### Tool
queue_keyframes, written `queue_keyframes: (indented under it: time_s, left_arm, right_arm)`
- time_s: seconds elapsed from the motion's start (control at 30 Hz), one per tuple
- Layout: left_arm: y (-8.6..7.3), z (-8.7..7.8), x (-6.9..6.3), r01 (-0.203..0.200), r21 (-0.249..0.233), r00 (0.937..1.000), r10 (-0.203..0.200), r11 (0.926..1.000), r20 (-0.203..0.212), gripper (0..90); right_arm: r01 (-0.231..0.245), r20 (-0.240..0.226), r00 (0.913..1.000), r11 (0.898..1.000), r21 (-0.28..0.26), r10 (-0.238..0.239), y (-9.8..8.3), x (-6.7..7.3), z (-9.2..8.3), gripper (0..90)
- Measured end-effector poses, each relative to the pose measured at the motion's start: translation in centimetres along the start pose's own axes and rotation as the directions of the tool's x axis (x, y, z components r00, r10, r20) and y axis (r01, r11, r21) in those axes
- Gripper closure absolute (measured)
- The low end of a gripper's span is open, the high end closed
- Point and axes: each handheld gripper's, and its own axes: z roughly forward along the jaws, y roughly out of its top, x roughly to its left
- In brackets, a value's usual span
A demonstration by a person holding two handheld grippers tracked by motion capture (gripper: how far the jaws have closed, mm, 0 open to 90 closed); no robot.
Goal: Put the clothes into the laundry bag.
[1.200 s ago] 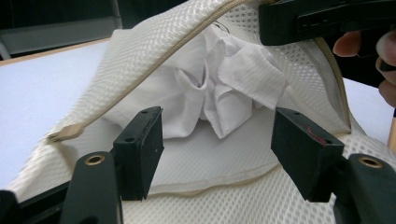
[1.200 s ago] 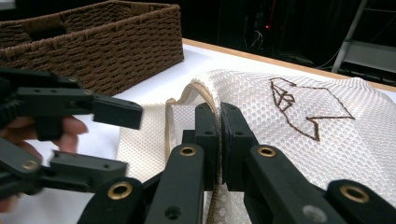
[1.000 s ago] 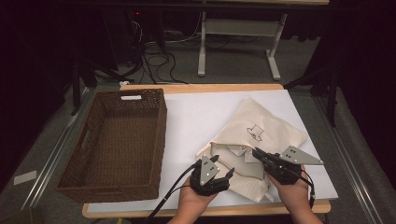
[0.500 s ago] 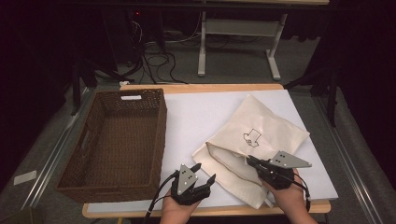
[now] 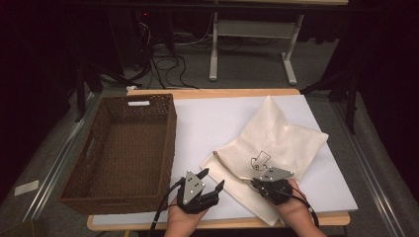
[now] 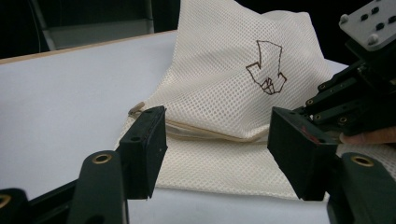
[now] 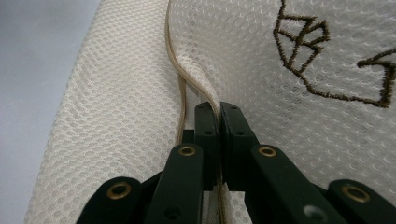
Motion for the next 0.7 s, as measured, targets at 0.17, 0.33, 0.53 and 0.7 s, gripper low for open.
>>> queue_keyframes:
  time_s: [0.17, 0.33, 0.53, 0.7]
  left_arm:
    - [0.1, -0.1, -0.1, -0.001, 0.0, 1.0, 0.001, 1.0, 0.003, 37.9]
    - [0.0, 0.4, -0.2, -0.007, 0.008, 1.0, 0.007, 0.9999, 0.004, 37.8]
    - [0.1, 0.6, -0.5, -0.012, 0.006, 0.9999, 0.012, 0.9999, 0.009, 37.8]
    - [0.3, 1.2, -0.5, -0.015, 0.007, 0.9998, 0.015, 0.9999, 0.013, 37.8]
  right_arm:
    - [-0.04, -0.041, 0.9984, 0.999, 0.005, 0.04, -0.7, 0.1, -0.7, 87.2]
    - [-0.035, -0.039, 0.9987, 0.999, 0.0, 0.035, -0.9, 0.4, -0.9, 79.7]
    - [-0.062, -0.037, 0.9976, 0.995, -0.077, 0.059, -0.7, 0.1, -2.3, 70.2]
    - [-0.101, -0.019, 0.9949, 0.982, -0.157, 0.099, -0.9, -0.5, -4.3, 67.3]
